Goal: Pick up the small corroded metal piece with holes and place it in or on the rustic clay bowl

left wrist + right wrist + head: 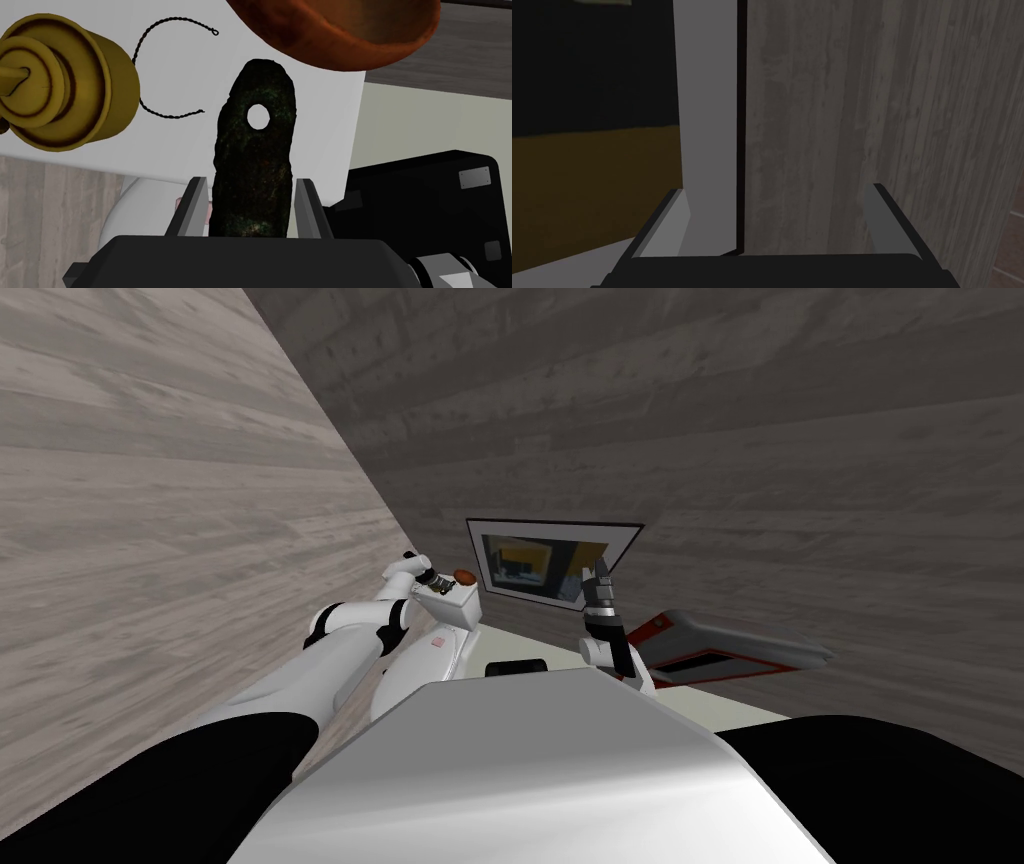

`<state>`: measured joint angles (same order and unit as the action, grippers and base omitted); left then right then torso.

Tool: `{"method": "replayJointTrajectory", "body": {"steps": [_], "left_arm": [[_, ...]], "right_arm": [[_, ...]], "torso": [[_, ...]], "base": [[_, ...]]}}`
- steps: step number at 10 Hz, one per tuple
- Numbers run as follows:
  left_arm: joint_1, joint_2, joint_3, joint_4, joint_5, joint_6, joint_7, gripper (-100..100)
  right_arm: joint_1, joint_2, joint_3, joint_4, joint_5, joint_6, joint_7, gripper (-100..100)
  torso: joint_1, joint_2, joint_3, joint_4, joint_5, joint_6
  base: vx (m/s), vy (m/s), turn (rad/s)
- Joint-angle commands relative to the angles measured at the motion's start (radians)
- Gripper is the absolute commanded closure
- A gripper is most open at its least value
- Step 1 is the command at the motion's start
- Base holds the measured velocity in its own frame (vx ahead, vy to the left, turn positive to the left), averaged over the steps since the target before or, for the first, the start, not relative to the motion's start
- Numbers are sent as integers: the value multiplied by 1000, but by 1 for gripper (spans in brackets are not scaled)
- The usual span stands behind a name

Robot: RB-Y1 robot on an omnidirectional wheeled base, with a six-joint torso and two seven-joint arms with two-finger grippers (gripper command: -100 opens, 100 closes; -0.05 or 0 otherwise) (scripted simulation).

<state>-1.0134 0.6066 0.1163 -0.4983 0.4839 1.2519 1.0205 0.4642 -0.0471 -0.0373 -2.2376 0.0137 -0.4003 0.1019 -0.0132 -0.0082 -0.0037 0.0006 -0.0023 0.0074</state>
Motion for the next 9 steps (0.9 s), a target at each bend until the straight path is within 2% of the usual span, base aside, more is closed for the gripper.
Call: {"method": "replayJointTrajectory", "body": {"steps": [1, 2, 3, 4, 9], "left_arm": [[-29, 30, -11, -7, 0, 30, 27, 100], [-29, 30, -11, -7, 0, 30, 27, 100], [-50, 37, -12, -10, -7, 61, 36, 100], [-56, 35, -10, -10, -9, 70, 36, 100], [-112, -6, 19, -17, -19, 163, 16, 100]], "right_arm": [[0, 0, 0, 0, 0, 0, 0, 0], [0, 0, 0, 0, 0, 0, 0, 0], [0, 0, 0, 0, 0, 0, 0, 0], [0, 0, 0, 0, 0, 0, 0, 0], [0, 0, 0, 0, 0, 0, 0, 0]], "torso": [[0, 0, 0, 0, 0, 0], [0, -3, -1, 0, 0, 2], [3, -5, -3, -1, 1, 2], [6, -8, -5, -2, 1, 2], [13, -12, -8, -4, 4, 3]], "base": [[4, -83, -43], [21, -41, -30], [54, 9, -23], [66, 38, -17], [67, 72, -7]]}}
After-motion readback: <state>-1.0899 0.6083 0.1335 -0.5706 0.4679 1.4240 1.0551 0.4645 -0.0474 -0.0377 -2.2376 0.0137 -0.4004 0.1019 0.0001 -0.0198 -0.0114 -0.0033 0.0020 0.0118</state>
